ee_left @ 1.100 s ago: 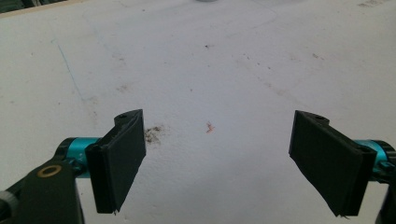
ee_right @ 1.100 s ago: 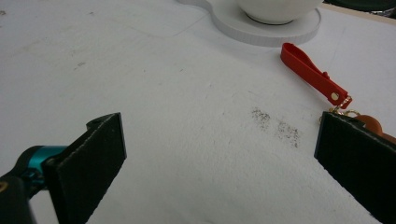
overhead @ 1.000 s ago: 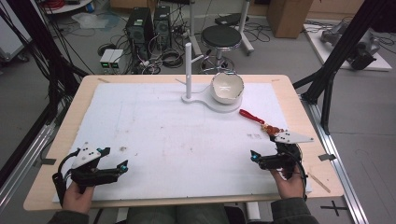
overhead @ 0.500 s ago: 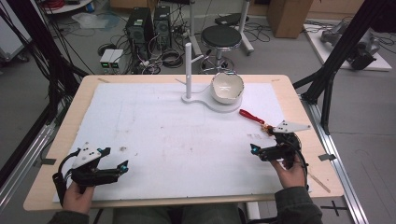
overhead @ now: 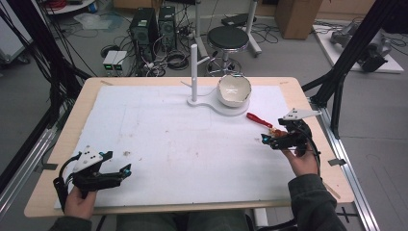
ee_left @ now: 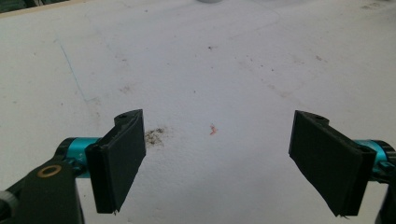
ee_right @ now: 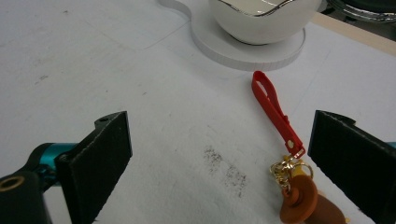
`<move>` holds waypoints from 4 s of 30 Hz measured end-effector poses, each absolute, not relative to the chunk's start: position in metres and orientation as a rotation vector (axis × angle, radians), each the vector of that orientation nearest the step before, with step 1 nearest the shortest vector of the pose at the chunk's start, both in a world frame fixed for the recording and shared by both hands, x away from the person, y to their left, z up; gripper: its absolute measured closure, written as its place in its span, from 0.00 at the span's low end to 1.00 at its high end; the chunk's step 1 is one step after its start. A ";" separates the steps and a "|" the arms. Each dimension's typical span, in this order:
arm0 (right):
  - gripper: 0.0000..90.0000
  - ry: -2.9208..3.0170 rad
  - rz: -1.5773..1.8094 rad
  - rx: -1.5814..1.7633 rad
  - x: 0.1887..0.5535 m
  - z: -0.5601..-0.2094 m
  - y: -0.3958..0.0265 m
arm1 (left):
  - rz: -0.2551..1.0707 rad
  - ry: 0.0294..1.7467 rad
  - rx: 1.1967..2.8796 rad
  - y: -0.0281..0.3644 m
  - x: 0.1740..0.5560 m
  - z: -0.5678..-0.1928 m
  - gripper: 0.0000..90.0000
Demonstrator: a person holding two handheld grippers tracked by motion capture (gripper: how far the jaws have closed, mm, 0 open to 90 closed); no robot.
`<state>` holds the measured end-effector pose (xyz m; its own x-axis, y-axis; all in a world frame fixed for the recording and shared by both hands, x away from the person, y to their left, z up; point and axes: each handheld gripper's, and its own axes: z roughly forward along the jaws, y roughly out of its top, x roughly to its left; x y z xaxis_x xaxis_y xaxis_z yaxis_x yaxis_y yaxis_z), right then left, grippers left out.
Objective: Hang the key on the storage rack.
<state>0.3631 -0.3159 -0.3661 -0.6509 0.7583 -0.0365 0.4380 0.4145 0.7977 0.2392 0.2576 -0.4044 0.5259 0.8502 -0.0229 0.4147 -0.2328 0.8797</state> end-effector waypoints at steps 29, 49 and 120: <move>0.23 2.405 0.910 1.165 0.451 -0.364 -0.319 | 0.590 1.035 1.851 0.254 0.243 -0.406 0.21; 0.60 2.500 0.725 1.235 0.469 -0.393 -0.319 | 0.591 1.037 1.846 0.256 0.243 -0.405 0.21; 0.92 2.437 0.983 1.140 0.424 -0.373 -0.327 | 0.616 1.056 1.835 0.256 0.240 -0.404 0.21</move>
<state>0.4240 -0.3274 -0.3727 -0.6507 0.7585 0.0348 0.5705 0.4581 0.6817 0.2399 0.2563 -0.4041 0.5102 0.8599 -0.0159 0.4098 -0.2269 0.8835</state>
